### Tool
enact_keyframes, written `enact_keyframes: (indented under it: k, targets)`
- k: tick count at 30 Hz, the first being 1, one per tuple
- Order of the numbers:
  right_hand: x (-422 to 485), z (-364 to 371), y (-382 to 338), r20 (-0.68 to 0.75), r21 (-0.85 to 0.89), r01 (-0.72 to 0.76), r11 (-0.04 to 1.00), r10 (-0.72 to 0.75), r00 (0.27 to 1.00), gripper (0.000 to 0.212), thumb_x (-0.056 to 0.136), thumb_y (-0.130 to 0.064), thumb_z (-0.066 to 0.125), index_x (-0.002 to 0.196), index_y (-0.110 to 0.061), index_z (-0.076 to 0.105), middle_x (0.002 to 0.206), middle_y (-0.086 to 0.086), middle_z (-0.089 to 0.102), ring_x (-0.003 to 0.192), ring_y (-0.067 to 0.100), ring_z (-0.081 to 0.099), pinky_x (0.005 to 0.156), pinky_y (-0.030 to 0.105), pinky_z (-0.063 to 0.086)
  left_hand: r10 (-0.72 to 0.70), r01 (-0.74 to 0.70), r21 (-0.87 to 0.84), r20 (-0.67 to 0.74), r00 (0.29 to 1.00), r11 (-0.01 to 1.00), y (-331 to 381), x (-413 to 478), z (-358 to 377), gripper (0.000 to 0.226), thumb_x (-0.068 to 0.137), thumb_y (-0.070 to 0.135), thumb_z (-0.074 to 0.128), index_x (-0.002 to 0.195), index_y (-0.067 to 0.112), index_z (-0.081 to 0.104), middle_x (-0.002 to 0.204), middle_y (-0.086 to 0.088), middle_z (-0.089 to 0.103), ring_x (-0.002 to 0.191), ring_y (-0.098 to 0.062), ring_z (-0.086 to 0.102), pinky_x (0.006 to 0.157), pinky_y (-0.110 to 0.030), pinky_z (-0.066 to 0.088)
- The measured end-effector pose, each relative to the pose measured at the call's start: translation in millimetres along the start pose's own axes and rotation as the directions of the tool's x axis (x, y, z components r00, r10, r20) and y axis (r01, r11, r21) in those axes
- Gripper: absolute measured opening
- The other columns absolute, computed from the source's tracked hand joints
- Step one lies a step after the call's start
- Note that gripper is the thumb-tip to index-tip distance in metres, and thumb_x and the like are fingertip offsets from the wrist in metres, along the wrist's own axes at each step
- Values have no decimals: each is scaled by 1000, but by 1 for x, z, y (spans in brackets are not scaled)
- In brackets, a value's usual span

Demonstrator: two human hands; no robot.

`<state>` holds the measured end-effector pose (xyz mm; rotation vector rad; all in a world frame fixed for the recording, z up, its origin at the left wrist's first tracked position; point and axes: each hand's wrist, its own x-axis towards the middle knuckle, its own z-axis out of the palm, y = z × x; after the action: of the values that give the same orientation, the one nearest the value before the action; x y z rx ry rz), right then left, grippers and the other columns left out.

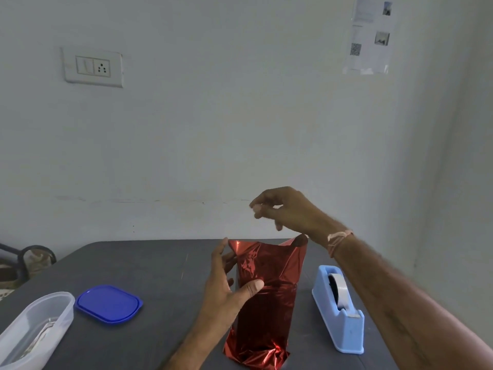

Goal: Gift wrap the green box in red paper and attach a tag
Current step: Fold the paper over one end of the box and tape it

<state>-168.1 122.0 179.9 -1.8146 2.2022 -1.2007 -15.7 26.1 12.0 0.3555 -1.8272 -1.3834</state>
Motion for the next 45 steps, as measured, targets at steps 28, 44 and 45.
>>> enact_keyframes:
  k: [28,44,45]
  targets:
    - [-13,26,1,-25,400,-116,909,138,990,44,97,-56,57,122,-21,66,120,1,68,104,20,74,91,39,62,56,-57,90,17,998,994,0,1,-1,103,66,69,82,151,51,27,130,47,49,125,27,40,99,-21,41]
    - [-39,17,-4,-189,169,17,985,16,982,20,98,-30,68,118,-27,69,85,-5,79,85,9,74,78,18,56,86,-92,211,40,996,973,4,5,1,83,78,65,75,149,44,39,135,37,45,126,21,40,112,-40,44]
    - [-43,11,0,-251,180,20,984,26,968,18,99,-35,66,115,-28,70,88,-6,79,88,7,73,79,16,55,86,-93,216,41,995,972,5,5,-1,85,76,70,73,149,43,40,136,37,44,126,21,40,112,-40,44]
